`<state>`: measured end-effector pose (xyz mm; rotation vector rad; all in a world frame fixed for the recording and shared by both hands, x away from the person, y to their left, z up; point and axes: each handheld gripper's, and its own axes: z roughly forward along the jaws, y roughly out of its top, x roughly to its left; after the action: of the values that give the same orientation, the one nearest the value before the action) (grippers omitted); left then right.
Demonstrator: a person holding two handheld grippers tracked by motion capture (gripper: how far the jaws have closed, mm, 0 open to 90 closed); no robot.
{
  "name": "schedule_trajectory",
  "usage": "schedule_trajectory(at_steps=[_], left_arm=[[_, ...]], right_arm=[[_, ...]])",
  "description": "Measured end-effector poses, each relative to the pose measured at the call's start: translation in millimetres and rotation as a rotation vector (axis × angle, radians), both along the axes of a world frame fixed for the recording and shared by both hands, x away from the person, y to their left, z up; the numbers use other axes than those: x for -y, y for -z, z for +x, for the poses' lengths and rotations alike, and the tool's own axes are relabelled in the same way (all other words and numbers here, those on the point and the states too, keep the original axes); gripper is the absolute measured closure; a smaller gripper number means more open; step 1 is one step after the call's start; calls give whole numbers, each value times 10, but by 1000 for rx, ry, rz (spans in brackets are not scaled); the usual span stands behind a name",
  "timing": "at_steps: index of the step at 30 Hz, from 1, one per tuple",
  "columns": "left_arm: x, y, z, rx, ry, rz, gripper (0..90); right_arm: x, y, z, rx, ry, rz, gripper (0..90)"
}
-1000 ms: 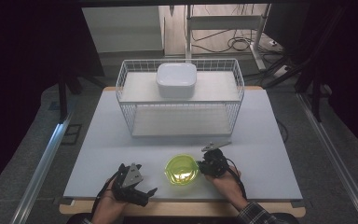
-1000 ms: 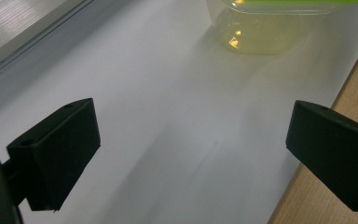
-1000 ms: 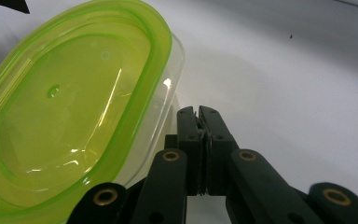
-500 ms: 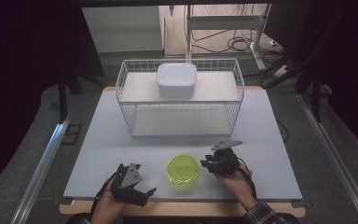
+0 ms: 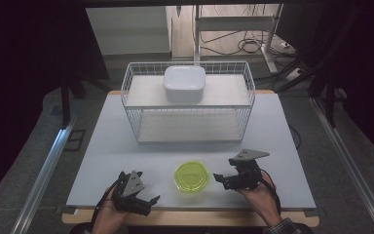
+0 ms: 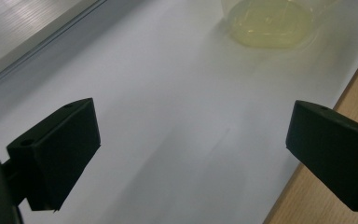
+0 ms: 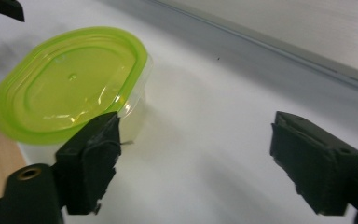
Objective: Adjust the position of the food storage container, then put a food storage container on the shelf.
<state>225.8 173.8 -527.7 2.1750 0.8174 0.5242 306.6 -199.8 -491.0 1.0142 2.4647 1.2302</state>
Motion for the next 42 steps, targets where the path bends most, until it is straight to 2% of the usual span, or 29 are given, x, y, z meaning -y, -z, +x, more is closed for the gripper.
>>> schedule_trajectory(at_steps=[5,10,14,17,22,26,32,36,42], left_arm=[[-30,-4,-8,-1,-9,-8,28],[-7,9,-6,-1,1,6,27],[-11,9,-5,-1,2,1,28],[-6,11,-5,-2,4,5,28],[3,17,-4,-4,8,9,28],[6,18,-1,-5,10,16,28],[17,26,1,-6,11,21,27],[20,29,3,-6,11,24,28],[25,33,4,-6,14,27,27]], right_arm=[[21,13,-45,0,-18,-3,89],[24,11,-48,7,-30,12,52],[-7,11,-55,7,-40,6,45],[-45,15,-66,-16,-51,-17,30],[-82,3,-58,-49,-39,-20,33],[-96,-67,-71,-42,-32,-13,114],[-114,-154,-42,-56,-37,44,234],[-157,-161,0,-102,-34,97,315],[-201,-133,83,-175,-33,148,406]])
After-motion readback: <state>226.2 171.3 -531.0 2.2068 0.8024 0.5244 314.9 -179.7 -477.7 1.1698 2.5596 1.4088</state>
